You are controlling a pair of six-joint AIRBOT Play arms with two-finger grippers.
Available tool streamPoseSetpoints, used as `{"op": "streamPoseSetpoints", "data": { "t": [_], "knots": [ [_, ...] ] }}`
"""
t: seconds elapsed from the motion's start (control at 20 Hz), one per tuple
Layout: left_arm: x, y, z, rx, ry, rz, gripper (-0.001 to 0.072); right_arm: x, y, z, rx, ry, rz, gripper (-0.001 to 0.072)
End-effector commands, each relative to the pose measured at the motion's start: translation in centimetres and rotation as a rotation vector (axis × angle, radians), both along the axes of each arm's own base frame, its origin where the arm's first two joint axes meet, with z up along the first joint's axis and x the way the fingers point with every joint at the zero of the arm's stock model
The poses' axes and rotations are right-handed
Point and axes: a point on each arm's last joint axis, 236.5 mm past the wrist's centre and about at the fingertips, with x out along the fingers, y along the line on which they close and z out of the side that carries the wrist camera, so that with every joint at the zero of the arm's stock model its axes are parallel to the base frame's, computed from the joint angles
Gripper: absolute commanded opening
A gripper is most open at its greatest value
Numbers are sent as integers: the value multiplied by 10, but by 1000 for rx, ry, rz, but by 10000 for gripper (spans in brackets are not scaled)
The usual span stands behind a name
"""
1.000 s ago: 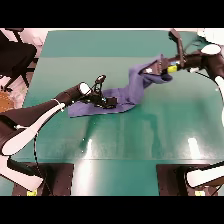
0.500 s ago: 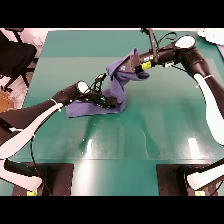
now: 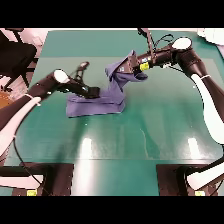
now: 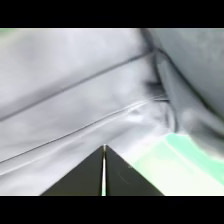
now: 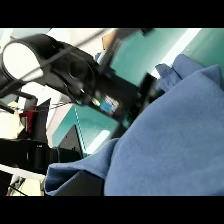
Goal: Fold the shirts.
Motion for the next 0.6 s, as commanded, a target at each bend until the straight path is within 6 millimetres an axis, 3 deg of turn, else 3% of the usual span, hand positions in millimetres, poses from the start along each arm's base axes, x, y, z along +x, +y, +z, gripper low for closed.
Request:
{"op": "streamPoseSetpoints", "data": {
  "t": [0.0, 0.1, 0.25, 0.4, 0.55],
  "knots": [
    [10, 68, 32, 87, -77, 69, 25, 0, 9, 0, 1, 9, -13, 13],
    [12, 101, 56, 124, -129, 116, 25, -1, 23, -8, -16, 37, -27, 12],
    [6, 141, 92, 141, -191, 191, 25, -7, 44, -44, -123, 106, -50, 12],
    [-1, 168, 117, 145, -233, 252, 24, -11, 71, -72, -195, 186, -115, 12],
    [-8, 183, 122, 153, -225, 277, 24, -14, 92, -96, -291, 214, -214, 11]
  ]
}}
